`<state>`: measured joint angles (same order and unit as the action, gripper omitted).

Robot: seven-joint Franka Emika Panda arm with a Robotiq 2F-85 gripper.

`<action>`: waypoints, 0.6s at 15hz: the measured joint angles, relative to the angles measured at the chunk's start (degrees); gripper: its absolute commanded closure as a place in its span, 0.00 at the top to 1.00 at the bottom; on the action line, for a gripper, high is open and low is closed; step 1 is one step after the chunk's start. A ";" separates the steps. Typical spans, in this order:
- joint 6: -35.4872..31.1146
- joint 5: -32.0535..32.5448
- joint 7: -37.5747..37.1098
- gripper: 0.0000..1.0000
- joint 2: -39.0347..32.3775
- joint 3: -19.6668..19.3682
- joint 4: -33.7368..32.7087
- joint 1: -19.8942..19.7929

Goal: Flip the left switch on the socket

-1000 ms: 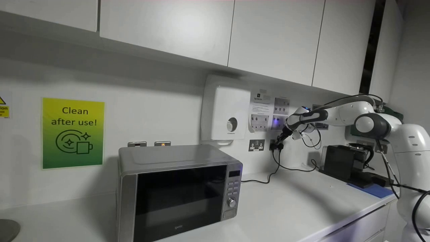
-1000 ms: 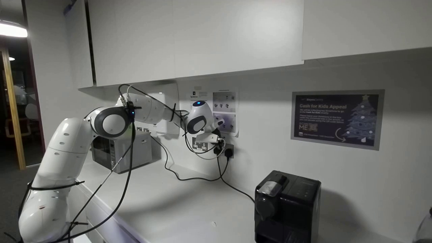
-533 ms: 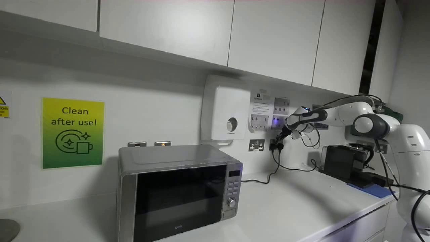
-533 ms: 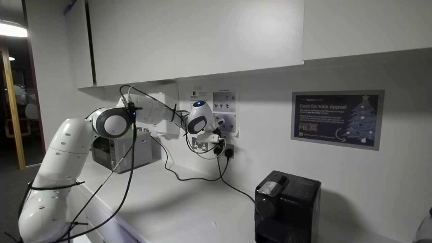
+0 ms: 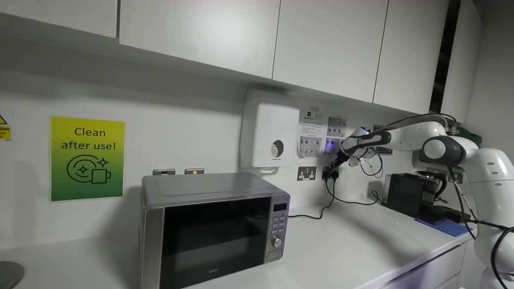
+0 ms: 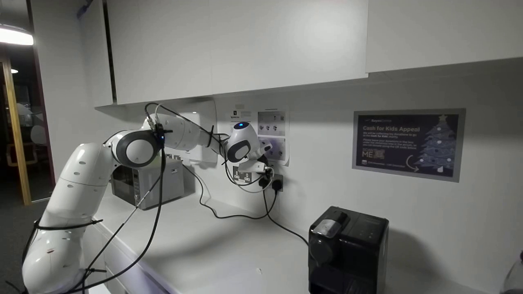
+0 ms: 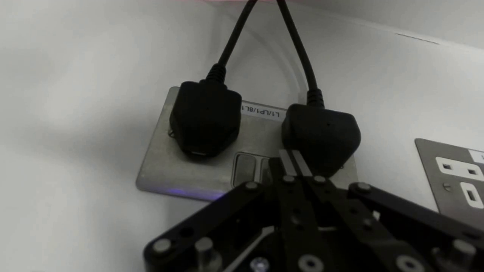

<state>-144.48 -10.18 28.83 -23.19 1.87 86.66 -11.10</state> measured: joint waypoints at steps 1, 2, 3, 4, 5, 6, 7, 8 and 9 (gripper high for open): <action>0.00 0.00 0.01 0.00 -0.04 0.01 -0.05 -0.10; 0.00 0.00 0.02 0.00 -0.10 0.01 -0.12 -0.20; 0.00 0.00 0.03 0.00 -0.18 0.01 -0.21 -0.32; 0.00 0.00 0.03 0.00 -0.24 0.01 -0.28 -0.43; 0.00 0.00 0.03 0.00 -0.29 0.01 -0.33 -0.53; 0.00 0.00 0.03 0.00 -0.33 0.01 -0.35 -0.62; 0.00 0.00 0.03 0.00 -0.40 0.03 -0.40 -0.73; 0.00 0.00 0.03 0.00 -0.51 0.03 -0.48 -0.83; 0.00 0.00 0.03 0.00 -0.67 0.03 -0.58 -0.92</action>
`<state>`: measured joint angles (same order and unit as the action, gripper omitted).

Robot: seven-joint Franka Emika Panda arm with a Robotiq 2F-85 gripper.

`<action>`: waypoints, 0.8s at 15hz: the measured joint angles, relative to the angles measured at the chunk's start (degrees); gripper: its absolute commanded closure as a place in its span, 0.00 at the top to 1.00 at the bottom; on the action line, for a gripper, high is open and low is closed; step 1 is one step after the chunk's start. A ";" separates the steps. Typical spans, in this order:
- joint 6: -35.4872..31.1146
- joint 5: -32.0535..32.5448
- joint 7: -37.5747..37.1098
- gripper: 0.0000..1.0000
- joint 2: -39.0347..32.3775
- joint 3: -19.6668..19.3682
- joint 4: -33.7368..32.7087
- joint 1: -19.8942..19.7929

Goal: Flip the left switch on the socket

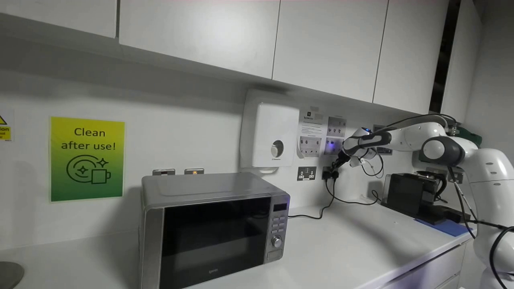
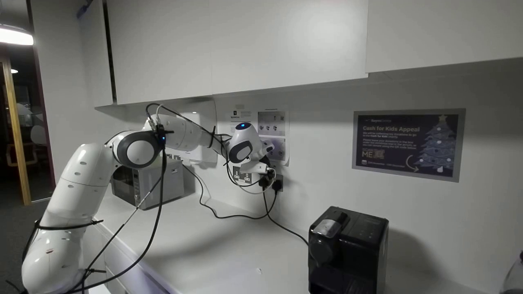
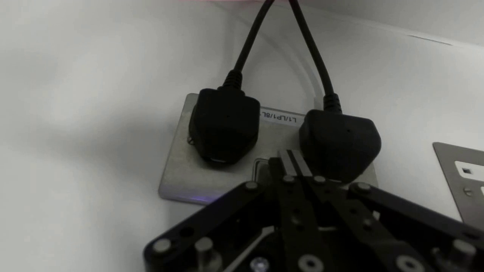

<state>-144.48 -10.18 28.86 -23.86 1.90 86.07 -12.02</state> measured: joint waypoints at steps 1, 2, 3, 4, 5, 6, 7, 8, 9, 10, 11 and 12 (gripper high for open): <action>0.02 0.00 0.00 0.00 -0.17 0.02 -0.15 -0.03; 0.03 0.00 0.00 0.00 -0.27 0.02 -0.25 -0.04; 0.06 0.00 0.00 0.00 -0.33 0.02 -0.33 -0.04; 0.11 0.00 -0.01 0.00 -0.36 0.03 -0.37 -0.04; 0.15 0.00 -0.02 0.00 -0.38 0.04 -0.40 -0.04; 0.15 0.00 -0.06 0.00 -0.48 0.07 -0.46 -0.04; 0.16 0.00 -0.08 0.00 -0.67 0.08 -0.49 -0.04; 0.17 0.00 -0.12 0.00 -0.88 0.09 -0.51 -0.04; 0.17 0.00 -0.16 0.00 -1.05 0.09 -0.51 -0.04; 0.18 0.00 -0.18 0.00 -1.15 0.10 -0.52 -0.04; 0.19 0.00 -0.20 0.00 -1.16 0.10 -0.52 -0.04; 0.19 0.00 -0.21 0.00 -1.16 0.10 -0.53 -0.04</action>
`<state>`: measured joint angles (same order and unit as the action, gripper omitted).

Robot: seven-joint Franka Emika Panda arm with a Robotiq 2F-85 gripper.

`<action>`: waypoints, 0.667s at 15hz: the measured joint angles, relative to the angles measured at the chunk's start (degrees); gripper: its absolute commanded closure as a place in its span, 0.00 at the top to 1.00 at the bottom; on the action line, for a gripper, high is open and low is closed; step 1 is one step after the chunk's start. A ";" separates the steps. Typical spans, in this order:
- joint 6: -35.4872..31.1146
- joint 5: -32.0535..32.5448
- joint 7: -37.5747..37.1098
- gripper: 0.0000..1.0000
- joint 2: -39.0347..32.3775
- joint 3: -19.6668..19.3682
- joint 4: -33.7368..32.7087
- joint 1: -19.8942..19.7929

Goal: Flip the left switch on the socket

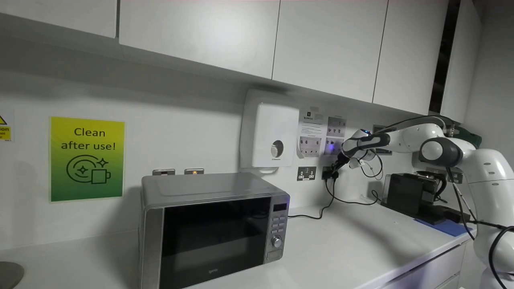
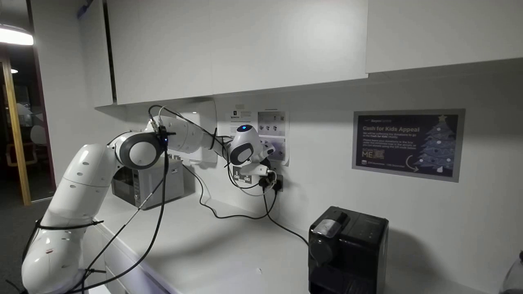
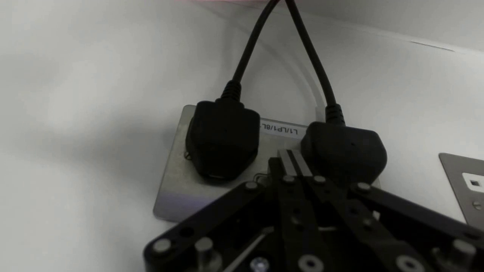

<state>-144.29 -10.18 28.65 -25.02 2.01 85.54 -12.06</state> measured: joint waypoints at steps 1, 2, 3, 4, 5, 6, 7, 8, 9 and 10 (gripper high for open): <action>0.00 0.00 0.00 0.00 0.00 0.00 0.00 0.00; 0.01 0.00 0.00 0.00 0.00 0.00 0.00 0.00; 0.01 0.00 0.00 0.00 0.00 0.00 0.00 0.00; 0.04 0.07 -0.08 0.00 0.02 -0.01 0.00 0.00; 0.11 0.16 -0.20 0.00 0.05 -0.04 -0.01 0.00; 0.19 0.26 -0.35 0.00 0.09 -0.08 -0.01 0.01; 0.23 0.35 -0.58 0.00 0.12 -0.12 -0.01 0.02; 0.24 0.39 -0.85 0.00 0.13 -0.13 0.00 0.03; 0.25 0.41 -0.93 0.00 0.15 -0.14 0.00 0.03; 0.26 0.54 -1.11 0.00 0.17 -0.18 0.01 0.06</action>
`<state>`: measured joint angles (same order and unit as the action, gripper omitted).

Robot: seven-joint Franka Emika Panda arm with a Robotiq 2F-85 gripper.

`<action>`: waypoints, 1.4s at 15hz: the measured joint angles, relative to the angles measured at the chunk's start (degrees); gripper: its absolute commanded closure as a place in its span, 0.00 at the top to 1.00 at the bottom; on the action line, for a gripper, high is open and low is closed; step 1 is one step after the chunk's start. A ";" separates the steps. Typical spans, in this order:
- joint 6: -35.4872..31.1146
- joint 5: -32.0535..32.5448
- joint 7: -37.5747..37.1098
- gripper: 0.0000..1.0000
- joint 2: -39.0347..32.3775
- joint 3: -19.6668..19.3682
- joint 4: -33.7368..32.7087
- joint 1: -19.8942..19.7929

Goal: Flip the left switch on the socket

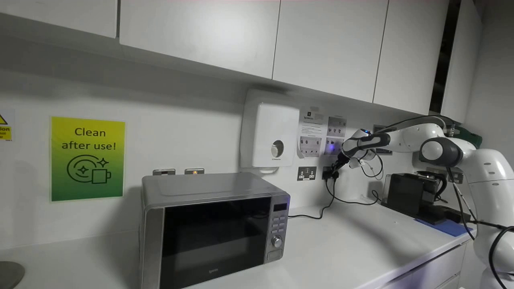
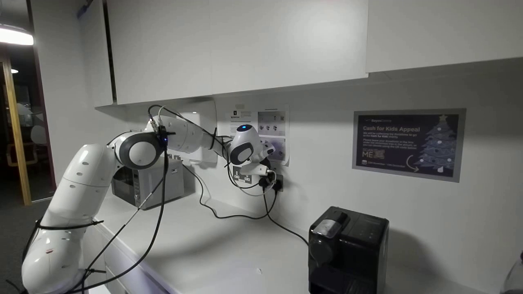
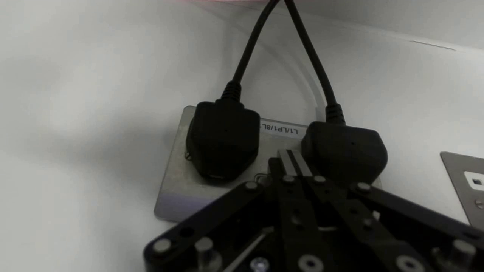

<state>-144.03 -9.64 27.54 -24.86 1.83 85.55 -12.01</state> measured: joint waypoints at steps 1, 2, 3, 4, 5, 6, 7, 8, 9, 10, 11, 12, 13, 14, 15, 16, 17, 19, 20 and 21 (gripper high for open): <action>0.01 0.24 -0.33 0.00 0.02 -0.05 0.01 0.05; 0.00 0.43 -0.68 0.00 0.04 -0.09 0.04 0.09; 0.00 0.57 -1.06 0.00 0.09 -0.13 0.08 0.14; 0.01 0.65 -1.39 0.00 0.17 -0.15 0.17 0.14; 0.04 0.76 -1.87 0.00 0.33 -0.21 0.39 0.14; 0.05 0.98 -2.38 0.00 0.57 -0.48 0.66 0.14; 0.05 1.36 -2.98 0.00 1.02 -0.98 1.02 0.12; 0.06 1.71 -3.49 0.00 1.77 -1.54 1.67 0.08; 0.07 2.11 -3.81 0.00 2.53 -2.10 2.33 0.03; 0.14 2.44 -3.97 0.00 3.51 -2.71 3.23 -0.02; 0.19 2.50 -3.97 0.00 4.52 -3.20 4.17 -0.07; 0.21 2.52 -3.96 0.00 5.49 -3.64 5.14 -0.09; 0.31 2.52 -3.97 0.00 6.50 -4.02 6.12 -0.10; 0.37 2.52 -3.97 0.00 7.34 -4.31 6.97 -0.10; 0.42 2.52 -4.09 0.00 8.05 -4.48 7.77 -0.09; 0.48 2.52 -4.36 0.00 8.55 -4.51 8.35 -0.09; 0.55 2.33 -4.50 0.00 8.96 -4.49 8.87 -0.05; 1.49 1.98 -4.56 0.00 9.15 -4.30 9.15 0.09; 2.48 1.77 -4.56 0.00 9.15 -4.10 9.14 0.15; 3.25 1.32 -4.56 0.00 9.15 -3.80 9.14 0.17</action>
<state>-140.78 -8.32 22.98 -15.70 -1.98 94.69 -11.84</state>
